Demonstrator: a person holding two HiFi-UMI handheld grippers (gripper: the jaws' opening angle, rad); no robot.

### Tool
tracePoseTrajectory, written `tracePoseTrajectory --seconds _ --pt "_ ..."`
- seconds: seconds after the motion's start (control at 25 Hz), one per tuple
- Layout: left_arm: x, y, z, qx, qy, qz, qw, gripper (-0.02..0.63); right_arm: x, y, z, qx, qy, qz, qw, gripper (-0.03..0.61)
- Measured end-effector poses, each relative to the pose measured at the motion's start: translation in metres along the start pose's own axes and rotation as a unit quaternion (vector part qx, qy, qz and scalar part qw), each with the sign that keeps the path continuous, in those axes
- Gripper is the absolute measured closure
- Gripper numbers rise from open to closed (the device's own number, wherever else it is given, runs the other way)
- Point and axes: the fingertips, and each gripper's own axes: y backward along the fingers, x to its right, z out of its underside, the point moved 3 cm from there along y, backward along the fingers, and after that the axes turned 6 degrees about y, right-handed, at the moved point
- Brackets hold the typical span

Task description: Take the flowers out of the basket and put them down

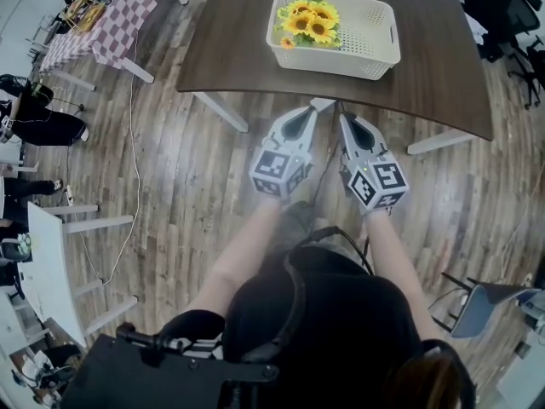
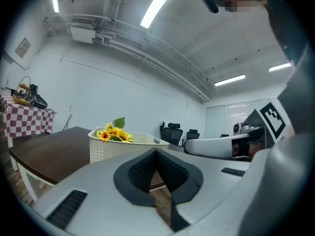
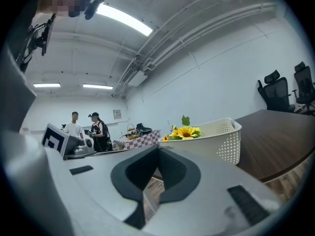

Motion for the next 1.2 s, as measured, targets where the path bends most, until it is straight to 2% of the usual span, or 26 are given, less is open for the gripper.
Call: tracePoseTrajectory --seconds 0.4,0.76,1.0,1.2 --pt "-0.047 -0.048 -0.013 -0.008 0.001 0.018 0.9998 0.611 0.023 -0.063 -0.001 -0.004 -0.009 0.013 1.0 0.575" --pt "-0.054 -0.071 -0.02 -0.008 0.011 0.035 0.9993 0.611 0.037 -0.082 -0.007 -0.001 -0.011 0.027 1.0 0.575" --pt "-0.069 -0.084 -0.034 0.007 0.014 0.023 0.9996 0.611 0.045 -0.099 -0.019 0.007 -0.004 0.019 1.0 0.575" --pt "-0.077 -0.097 -0.05 0.024 0.02 0.0 0.9995 0.611 0.051 -0.116 -0.044 0.016 0.005 -0.011 1.0 0.575"
